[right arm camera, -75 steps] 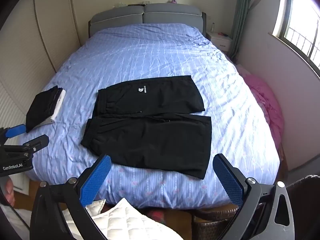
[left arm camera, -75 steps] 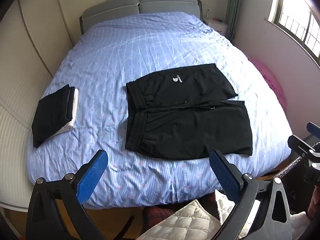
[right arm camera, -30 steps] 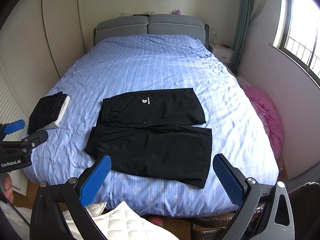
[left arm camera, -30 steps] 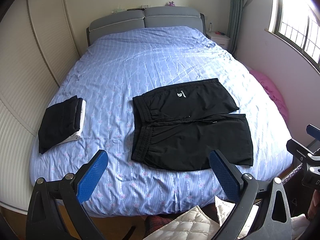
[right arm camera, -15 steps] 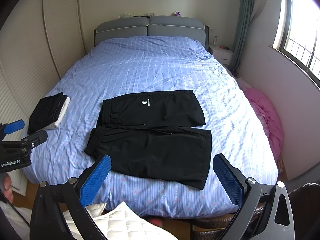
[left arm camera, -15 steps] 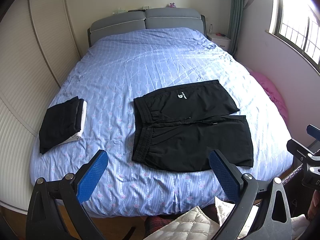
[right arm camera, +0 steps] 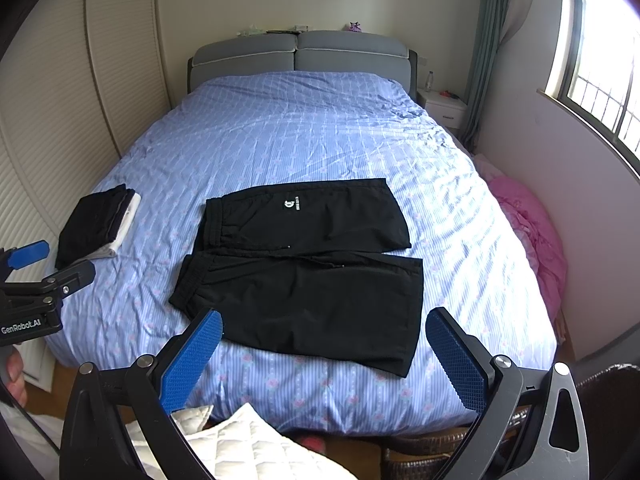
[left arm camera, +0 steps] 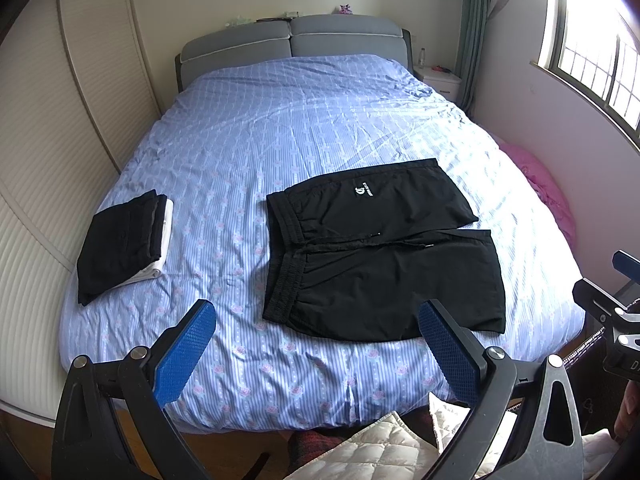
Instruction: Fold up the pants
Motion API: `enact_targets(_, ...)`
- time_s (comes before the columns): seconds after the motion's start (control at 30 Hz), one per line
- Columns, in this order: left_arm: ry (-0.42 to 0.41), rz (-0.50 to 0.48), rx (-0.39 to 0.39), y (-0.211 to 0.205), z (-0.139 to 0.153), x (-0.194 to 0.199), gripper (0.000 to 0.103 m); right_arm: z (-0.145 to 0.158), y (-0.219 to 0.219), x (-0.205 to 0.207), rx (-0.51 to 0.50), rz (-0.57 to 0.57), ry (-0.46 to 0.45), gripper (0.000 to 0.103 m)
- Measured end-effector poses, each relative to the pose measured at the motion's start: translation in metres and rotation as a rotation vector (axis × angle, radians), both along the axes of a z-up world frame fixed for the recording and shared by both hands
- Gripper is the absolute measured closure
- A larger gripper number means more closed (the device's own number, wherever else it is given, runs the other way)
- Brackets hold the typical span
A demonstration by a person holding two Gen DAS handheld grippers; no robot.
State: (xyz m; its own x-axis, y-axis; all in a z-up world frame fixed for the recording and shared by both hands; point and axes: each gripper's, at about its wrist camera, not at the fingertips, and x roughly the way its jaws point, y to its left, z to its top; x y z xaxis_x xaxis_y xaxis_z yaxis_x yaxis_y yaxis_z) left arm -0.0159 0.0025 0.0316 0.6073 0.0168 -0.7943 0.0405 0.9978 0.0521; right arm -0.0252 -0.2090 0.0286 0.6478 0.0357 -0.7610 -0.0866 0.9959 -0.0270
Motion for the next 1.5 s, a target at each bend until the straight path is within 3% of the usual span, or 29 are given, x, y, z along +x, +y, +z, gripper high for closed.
enact_targets(0.43,-0.015,0.000,0.025,-0.002,0.001,-0.004,0.000,-0.004,0.006,-0.001,-0.010,0.007,0.023,0.000)
enact_targets(0.7,0.020,0.031,0.017,0.018,-0.015,0.007,0.000,-0.023,0.017,0.009,-0.042,0.000,0.044,0.000)
enact_targets(0.9,0.083,0.053,0.007,0.063,-0.060,0.028,0.000,-0.068,0.026,0.034,0.014,-0.068,0.144,0.000)
enact_targets(1.07,0.186,0.018,-0.085,0.088,-0.107,0.053,0.001,-0.117,0.033,0.047,0.076,-0.169,0.229,0.000)
enact_targets(1.17,0.225,-0.007,-0.106,0.090,-0.139,0.069,0.003,-0.141,0.035,0.050,0.100,-0.243,0.237,0.000)
enact_targets(1.33,0.323,0.038,-0.171,0.089,-0.192,0.095,0.006,-0.189,0.029,0.063,0.106,-0.303,0.291,0.001)
enact_targets(1.5,0.387,0.079,-0.155,0.080,-0.243,0.113,0.006,-0.245,0.011,0.077,0.168,-0.355,0.353,0.002)
